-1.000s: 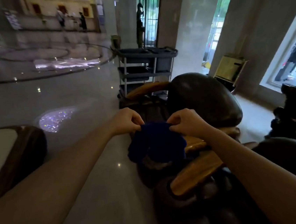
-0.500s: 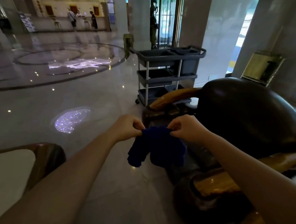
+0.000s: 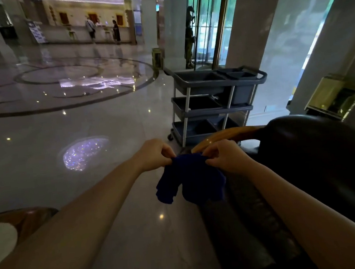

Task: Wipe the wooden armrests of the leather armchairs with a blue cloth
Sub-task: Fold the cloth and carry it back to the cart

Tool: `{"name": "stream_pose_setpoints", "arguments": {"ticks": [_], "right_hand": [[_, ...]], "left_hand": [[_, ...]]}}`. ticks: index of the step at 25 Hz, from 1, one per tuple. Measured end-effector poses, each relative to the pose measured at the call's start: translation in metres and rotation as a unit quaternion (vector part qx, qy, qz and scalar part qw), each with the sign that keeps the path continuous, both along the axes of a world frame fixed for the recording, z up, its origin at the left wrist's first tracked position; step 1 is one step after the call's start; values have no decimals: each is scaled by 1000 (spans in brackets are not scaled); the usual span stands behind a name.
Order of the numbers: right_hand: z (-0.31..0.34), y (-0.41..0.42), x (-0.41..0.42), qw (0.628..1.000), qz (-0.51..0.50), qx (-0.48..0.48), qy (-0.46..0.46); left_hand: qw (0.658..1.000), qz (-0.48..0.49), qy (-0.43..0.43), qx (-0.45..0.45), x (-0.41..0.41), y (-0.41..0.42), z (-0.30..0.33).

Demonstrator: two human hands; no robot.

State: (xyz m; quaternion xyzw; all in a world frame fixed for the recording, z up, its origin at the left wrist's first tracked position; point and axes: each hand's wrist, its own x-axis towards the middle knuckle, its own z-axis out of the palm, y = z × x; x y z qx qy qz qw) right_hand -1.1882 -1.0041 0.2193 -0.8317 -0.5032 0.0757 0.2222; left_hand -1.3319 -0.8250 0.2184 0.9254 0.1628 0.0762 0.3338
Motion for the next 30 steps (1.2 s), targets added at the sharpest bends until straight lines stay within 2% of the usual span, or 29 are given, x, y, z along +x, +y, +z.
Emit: {"name": "stream_pose_setpoints", "arguments": {"ticks": [10, 18, 30], "right_hand": [[14, 232, 173, 1000, 18, -2, 9], [27, 409, 303, 997, -70, 43, 11], [34, 584, 502, 991, -129, 44, -8]], "left_hand": [[1000, 4, -10, 27, 163, 227, 17], [995, -85, -10, 56, 322, 428, 45], [986, -153, -23, 62, 550, 617, 50]]}}
